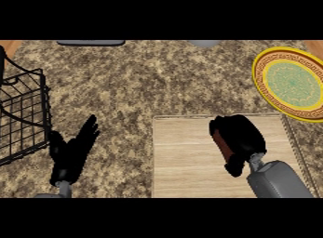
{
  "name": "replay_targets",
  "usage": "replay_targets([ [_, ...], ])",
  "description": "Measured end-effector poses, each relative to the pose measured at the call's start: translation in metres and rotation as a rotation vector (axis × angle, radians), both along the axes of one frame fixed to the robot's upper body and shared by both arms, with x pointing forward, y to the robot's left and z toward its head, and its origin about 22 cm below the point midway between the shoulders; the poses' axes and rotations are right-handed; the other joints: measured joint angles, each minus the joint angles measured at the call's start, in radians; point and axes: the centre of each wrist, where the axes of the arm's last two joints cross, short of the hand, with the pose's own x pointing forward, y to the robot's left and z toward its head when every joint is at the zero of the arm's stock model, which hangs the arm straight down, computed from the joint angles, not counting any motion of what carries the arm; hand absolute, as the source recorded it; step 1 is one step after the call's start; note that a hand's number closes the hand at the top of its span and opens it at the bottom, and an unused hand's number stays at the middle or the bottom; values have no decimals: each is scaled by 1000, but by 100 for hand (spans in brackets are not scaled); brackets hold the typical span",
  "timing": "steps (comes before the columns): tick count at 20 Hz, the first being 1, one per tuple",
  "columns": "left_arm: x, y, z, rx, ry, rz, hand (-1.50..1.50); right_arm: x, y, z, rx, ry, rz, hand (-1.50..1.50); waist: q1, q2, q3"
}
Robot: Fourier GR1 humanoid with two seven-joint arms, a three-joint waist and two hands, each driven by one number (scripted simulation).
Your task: Pick the sweet potato from the tray and place it in the plate
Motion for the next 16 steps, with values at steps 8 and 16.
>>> replay_targets([
  [8,3,-2,5,3,-18,-25,0,50,3,31,187,-211,-726,150,31,23,5],
  [16,12,-13,9,3,-30,-84,0,94,30,87,282,-670,-1093,150,84,34,3],
])
